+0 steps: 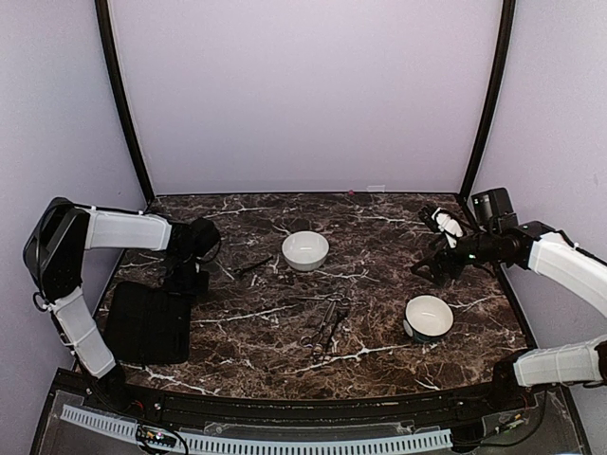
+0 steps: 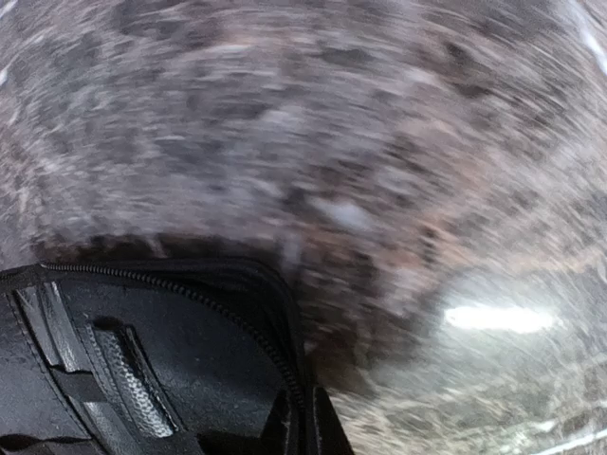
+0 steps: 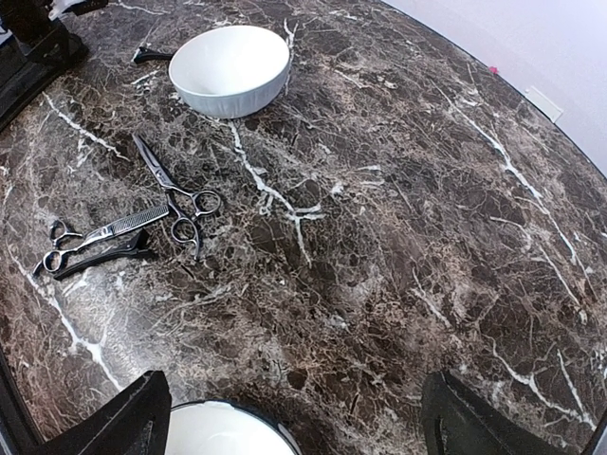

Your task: Sort the hair-cutting tools

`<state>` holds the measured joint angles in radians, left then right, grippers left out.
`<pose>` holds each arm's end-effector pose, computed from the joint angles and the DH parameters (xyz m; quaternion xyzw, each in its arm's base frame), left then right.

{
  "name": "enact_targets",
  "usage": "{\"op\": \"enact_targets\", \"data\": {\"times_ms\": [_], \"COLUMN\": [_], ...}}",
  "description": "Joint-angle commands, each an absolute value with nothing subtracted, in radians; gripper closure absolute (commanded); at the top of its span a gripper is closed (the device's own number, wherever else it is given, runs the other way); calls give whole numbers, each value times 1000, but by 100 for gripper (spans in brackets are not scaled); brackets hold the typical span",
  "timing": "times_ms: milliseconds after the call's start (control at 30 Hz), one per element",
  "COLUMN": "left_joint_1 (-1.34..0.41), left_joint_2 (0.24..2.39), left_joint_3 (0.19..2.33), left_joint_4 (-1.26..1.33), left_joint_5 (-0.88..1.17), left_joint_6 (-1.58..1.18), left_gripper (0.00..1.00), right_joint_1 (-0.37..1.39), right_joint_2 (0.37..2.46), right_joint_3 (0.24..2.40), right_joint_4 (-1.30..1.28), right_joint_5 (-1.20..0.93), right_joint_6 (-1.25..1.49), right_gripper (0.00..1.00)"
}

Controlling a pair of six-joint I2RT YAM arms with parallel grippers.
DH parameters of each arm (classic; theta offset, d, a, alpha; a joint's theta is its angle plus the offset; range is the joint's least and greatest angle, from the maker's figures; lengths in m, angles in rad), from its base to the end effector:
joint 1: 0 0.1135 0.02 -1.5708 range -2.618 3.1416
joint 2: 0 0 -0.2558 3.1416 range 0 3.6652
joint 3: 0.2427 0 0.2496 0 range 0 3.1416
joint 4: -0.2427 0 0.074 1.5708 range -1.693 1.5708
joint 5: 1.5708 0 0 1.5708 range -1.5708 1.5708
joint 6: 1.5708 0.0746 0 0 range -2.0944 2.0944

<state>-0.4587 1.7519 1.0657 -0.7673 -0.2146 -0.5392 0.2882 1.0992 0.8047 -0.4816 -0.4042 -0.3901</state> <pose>0.2838 -0.1225 0.1121 -0.0462 0.9915 0.0660 0.1023 0.2360 0.1006 0.2286 -0.3738 0.8260 0.1655 0.3880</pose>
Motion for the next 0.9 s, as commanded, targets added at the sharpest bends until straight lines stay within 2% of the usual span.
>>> {"op": "enact_targets", "data": {"times_ms": [0, 300, 667, 867], "left_joint_1": [-591, -997, -1204, -1223], "left_joint_2": [1671, 1658, 1756, 1762], "left_joint_3": [1072, 1069, 1086, 1089], "left_joint_4": [-726, -681, -720, -666], "left_joint_5": [-119, 82, 61, -4], "left_joint_6": [-461, -257, 14, 118], "left_gripper": [100, 100, 100, 100], "right_joint_1": [296, 298, 324, 354], "right_joint_2": [1117, 1207, 1254, 1276], "right_joint_3": [863, 927, 970, 980], "right_joint_4": [-519, -558, -615, -656], "right_joint_5": [-411, -431, -493, -494], "right_joint_6": [-424, -445, -511, -569], "right_gripper": [8, 11, 18, 21]}}
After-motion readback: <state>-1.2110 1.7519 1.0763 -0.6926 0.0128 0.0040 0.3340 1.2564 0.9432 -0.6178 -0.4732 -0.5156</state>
